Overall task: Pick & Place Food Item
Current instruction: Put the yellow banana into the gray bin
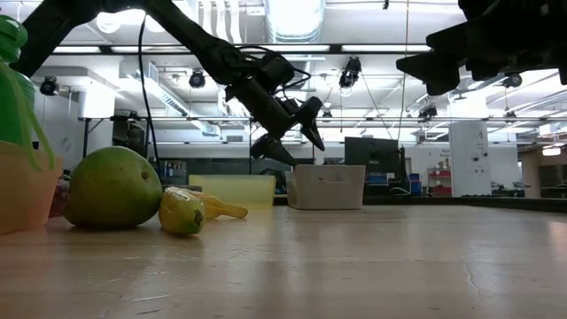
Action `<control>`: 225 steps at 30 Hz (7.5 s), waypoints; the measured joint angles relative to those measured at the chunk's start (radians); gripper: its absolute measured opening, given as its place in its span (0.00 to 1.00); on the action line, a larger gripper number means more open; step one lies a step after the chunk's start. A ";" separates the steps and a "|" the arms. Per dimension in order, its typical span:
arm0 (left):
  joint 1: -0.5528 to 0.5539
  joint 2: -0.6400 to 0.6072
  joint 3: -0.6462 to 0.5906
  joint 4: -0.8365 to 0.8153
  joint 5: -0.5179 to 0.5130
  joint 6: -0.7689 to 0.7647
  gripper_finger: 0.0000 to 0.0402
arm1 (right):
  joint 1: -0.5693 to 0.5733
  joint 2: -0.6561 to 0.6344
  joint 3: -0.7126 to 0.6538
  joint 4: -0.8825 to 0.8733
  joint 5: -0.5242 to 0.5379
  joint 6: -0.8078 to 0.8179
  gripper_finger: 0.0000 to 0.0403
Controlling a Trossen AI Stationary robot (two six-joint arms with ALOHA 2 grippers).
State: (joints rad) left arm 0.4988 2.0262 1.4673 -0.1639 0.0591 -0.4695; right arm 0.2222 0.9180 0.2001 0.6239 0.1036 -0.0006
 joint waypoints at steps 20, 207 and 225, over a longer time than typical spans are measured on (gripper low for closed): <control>-0.307 -0.340 0.000 -0.671 -0.266 -0.094 0.97 | 0.000 0.000 0.000 0.000 0.000 0.000 0.76; 0.081 0.202 0.202 0.085 0.180 -0.061 0.44 | 0.000 0.000 0.000 -0.021 0.002 -0.002 0.76; 0.082 0.198 0.290 0.025 0.241 -0.051 0.72 | 0.000 0.000 0.000 -0.021 0.002 0.001 0.76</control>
State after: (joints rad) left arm 0.5812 2.2245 1.7570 -0.1391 0.3000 -0.5209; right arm 0.2218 0.9179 0.1997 0.6029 0.1051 0.0002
